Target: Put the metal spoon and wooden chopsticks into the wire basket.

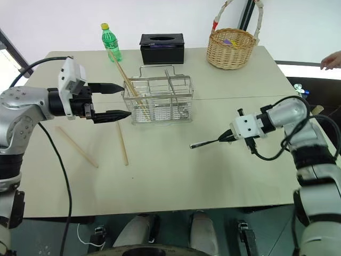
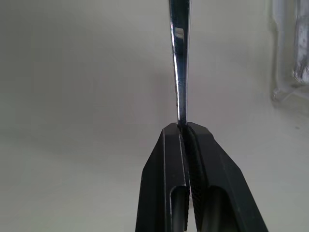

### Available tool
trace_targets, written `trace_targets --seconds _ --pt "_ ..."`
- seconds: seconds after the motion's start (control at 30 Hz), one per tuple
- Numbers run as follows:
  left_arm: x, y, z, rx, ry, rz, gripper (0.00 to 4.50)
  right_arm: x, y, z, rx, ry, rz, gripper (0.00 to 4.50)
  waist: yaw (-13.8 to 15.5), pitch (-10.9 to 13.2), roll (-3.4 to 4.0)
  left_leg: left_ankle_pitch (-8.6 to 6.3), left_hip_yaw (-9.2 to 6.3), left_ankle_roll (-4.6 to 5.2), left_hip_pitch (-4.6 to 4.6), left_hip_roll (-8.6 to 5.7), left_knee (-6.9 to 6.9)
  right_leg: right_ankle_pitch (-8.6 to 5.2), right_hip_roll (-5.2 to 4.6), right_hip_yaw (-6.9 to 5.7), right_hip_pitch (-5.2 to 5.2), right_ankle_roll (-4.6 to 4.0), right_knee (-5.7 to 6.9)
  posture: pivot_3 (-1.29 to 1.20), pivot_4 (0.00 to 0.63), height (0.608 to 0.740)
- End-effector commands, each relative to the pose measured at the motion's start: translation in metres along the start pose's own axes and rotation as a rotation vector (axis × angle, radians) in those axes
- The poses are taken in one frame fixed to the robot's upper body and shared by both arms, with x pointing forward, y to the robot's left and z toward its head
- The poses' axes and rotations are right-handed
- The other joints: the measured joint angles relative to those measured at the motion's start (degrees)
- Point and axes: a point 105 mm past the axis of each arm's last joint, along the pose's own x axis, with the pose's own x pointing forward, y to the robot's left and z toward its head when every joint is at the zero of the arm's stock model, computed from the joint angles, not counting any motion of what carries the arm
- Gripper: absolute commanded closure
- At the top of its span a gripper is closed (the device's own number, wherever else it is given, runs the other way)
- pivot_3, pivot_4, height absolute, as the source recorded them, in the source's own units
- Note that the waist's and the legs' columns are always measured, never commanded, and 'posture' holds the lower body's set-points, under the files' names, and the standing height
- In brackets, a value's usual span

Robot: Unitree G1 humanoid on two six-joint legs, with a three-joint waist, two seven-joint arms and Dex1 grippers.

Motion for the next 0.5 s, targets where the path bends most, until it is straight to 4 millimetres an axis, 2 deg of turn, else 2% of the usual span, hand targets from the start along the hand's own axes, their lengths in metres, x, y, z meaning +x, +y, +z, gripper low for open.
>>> trace_targets --seconds 0.03,0.13,0.17,0.23,0.3,0.37,0.43,0.5 --pt "-0.006 0.009 0.016 0.059 -0.043 0.043 0.0 -0.03 -0.035 0.064 0.099 -0.266 -0.258 4.44 -0.3 0.0 0.02 0.0 0.04 0.0 0.0 0.0 0.0 0.01 -0.03 0.03 -0.07 -0.01 -0.01 0.0 0.15 0.661" --pt "-0.003 0.012 0.017 0.058 -0.053 0.049 0.0 -0.048 -0.069 0.108 0.209 -0.528 -0.481 4.44 -0.3 -0.1 -0.09 0.0 0.01 0.0 0.09 0.13 -0.03 -0.02 -0.04 0.06 -0.02 -0.09 -0.02 0.0 0.15 0.661" --pt "-0.002 0.013 0.016 0.058 -0.055 0.05 0.0 -0.051 -0.075 0.118 0.232 -0.579 -0.518 4.44 -0.2 -0.1 -0.08 0.0 0.02 0.0 0.14 0.14 -0.06 -0.08 -0.03 0.08 -0.01 -0.2 -0.02 0.0 0.15 0.661" --pt "0.0 0.015 0.017 0.06 -0.062 0.054 0.0 -0.051 -0.087 0.133 0.265 -0.654 -0.595 4.44 0.0 -0.1 -0.14 0.0 -0.01 0.0 0.11 0.14 -0.08 -0.08 -0.02 0.08 -0.04 -0.19 -0.02 0.0 0.15 0.661" --pt "0.002 0.016 0.017 0.06 -0.072 0.058 0.0 -0.042 -0.101 0.147 0.306 -0.714 -0.657 4.44 0.0 -0.1 -0.18 0.0 -0.04 0.0 0.08 0.12 -0.09 0.01 -0.02 0.06 -0.06 -0.06 -0.01 0.0 0.15 0.661" --pt "0.003 0.016 0.018 0.062 -0.078 0.059 0.0 -0.031 -0.107 0.152 0.318 -0.719 -0.686 4.44 0.0 -0.1 -0.19 0.0 -0.04 0.0 -0.06 0.06 -0.07 0.03 -0.04 0.06 -0.16 -0.04 -0.02 0.0 0.15 0.661" --pt "0.004 0.017 0.02 0.064 -0.085 0.063 0.0 -0.013 -0.115 0.149 0.297 -0.656 -0.72 4.44 0.1 -0.1 -0.22 0.02 -0.05 -0.03 -0.21 -0.02 -0.01 0.03 -0.04 0.02 -0.26 -0.04 0.0 0.0 0.15 0.661" --pt "0.004 0.017 0.02 0.066 -0.088 0.065 0.0 -0.004 -0.12 0.147 0.295 -0.635 -0.738 4.44 0.0 -0.1 -0.22 0.12 -0.04 -0.2 -0.27 -0.05 0.0 0.04 -0.04 -0.04 -0.26 -0.03 0.02 0.0 0.15 0.661"
